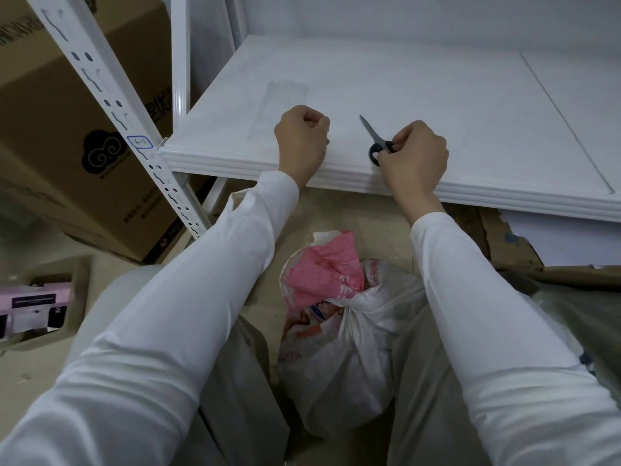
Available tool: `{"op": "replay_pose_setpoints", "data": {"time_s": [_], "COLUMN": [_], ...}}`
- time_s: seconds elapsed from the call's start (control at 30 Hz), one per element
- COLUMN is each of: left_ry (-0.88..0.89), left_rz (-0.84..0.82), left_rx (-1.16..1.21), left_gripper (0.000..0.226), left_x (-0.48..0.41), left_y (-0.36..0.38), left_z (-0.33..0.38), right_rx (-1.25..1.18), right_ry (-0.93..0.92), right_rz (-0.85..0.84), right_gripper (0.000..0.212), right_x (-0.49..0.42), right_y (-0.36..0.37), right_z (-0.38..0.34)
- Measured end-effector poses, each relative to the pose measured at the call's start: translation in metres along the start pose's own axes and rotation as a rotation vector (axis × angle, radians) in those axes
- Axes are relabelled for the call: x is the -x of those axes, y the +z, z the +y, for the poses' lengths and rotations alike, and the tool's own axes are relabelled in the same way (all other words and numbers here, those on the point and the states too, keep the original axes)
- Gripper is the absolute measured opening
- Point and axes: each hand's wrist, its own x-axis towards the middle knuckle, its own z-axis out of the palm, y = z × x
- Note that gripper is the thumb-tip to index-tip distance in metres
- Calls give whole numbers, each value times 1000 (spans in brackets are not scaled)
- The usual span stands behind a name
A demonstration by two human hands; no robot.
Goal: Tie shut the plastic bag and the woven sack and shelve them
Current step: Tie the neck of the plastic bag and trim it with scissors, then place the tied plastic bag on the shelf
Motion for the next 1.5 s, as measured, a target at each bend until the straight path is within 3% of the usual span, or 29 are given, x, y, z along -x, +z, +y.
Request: {"op": "replay_pose_setpoints", "data": {"time_s": [0.23, 0.37, 0.47, 0.57, 0.7, 0.8, 0.87, 0.97, 1.07, 1.23, 1.4, 1.5], "left_ry": [8, 19, 28, 65, 80, 83, 74, 41, -5, -44, 65, 100], "left_rz": [-73, -96, -96, -79, -74, -98, -116, -144, -171, -246, -346, -366], "left_rx": [11, 14, 7, -46, -20, 0, 14, 34, 65, 67, -5, 125], "left_gripper": [11, 12, 9, 10, 7, 6, 12, 16, 18, 15, 12, 11], "left_x": [11, 14, 14, 18, 32, 47, 58, 77, 97, 122, 139, 152], "left_y": [3, 1, 0, 1, 1, -5, -10, -19, -28, -42, -55, -62], "left_z": [8, 11, 11, 10, 11, 12, 11, 9, 8, 13, 32, 65], "right_rx": [96, -26, -137, -230, -133, -177, -134, 19, 25, -345, -495, -523], "right_ry": [-120, -186, -329, -424, -317, -255, -276, -274, -194, -97, -154, -167], "right_rz": [-36, -10, -20, -336, -666, -879, -970, -885, -731, -544, -332, -259], "right_gripper": [11, 4, 17, 37, 75, 73, 83, 91, 71, 39, 45, 38], "right_x": [-1, 4, 29, 67, 101, 123, 139, 157, 164, 169, 160, 152], "right_y": [9, 16, 11, 3, -14, -29, -32, -26, -25, -52, -95, -115], "right_z": [-8, -8, -8, -4, 18, 41, 58, 75, 78, 68, 43, 23]}}
